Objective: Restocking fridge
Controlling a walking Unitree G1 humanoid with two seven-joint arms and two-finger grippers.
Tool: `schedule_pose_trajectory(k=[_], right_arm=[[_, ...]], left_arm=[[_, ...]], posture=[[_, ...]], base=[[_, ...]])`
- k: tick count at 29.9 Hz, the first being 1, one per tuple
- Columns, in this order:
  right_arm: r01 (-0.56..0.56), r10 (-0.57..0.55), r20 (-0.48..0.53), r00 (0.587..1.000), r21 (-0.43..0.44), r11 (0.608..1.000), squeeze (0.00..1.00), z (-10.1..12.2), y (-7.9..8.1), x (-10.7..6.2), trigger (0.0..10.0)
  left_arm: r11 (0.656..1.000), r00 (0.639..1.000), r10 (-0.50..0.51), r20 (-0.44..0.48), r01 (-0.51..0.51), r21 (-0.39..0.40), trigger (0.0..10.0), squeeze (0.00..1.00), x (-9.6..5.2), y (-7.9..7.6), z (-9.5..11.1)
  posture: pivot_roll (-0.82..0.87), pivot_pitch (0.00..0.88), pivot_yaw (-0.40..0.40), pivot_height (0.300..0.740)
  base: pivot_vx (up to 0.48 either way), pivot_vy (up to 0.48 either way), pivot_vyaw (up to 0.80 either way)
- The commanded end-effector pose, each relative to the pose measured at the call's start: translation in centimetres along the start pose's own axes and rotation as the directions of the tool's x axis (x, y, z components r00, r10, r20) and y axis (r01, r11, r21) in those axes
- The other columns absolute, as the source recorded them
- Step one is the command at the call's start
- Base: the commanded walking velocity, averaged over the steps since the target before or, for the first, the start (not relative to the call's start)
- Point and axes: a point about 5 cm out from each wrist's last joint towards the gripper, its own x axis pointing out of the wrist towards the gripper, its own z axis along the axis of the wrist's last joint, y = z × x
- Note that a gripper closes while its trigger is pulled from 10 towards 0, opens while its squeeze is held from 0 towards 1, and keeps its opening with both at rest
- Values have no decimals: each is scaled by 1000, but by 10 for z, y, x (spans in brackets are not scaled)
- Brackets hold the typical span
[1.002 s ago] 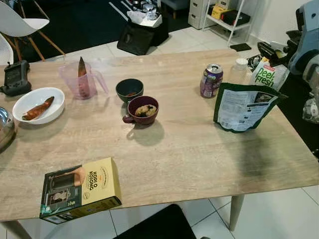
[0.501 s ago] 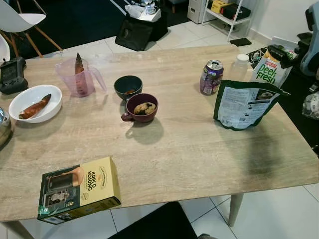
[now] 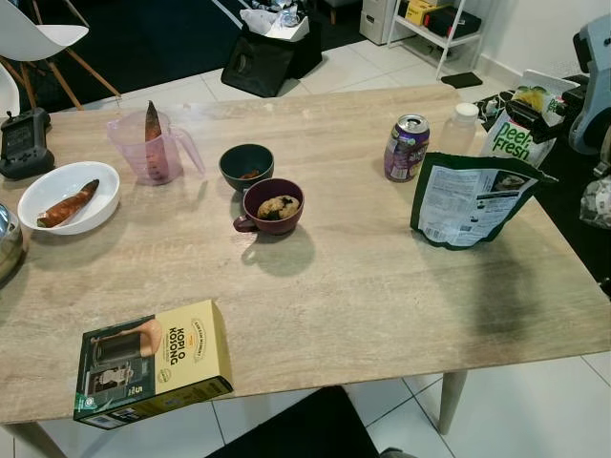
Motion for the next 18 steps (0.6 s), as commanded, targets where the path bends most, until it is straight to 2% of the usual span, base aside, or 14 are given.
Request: schedule_pose_trajectory(k=[1, 7, 8, 18], right_arm=[[12, -13, -50, 999, -15, 1000, 0, -13, -1, -2, 10000], [11, -11, -68, 998, -5, 1000, 0, -21, 3, -1, 10000], [9, -9, -76, 997, -10, 1000, 0, -23, 4, -1, 0], [0, -2, -101, 995, -16, 1000, 0, -26, 6, -1, 0]], left_arm=[[1000, 1000, -20, 7, 20, 23, 10000, 0, 0, -1, 0], [999, 1000, -21, 12, 21, 28, 10000, 0, 0, 0, 2], [999, 1000, -22, 13, 21, 28, 10000, 0, 0, 0, 2], [999, 1000, -18, 12, 18, 26, 10000, 0, 0, 0, 3]], posture=[[45, 127, -39, 740], [46, 125, -39, 740], [48, 122, -39, 740], [45, 116, -40, 740]], base=[[0, 0, 0], [0, 0, 0], [0, 0, 0], [0, 0, 0]])
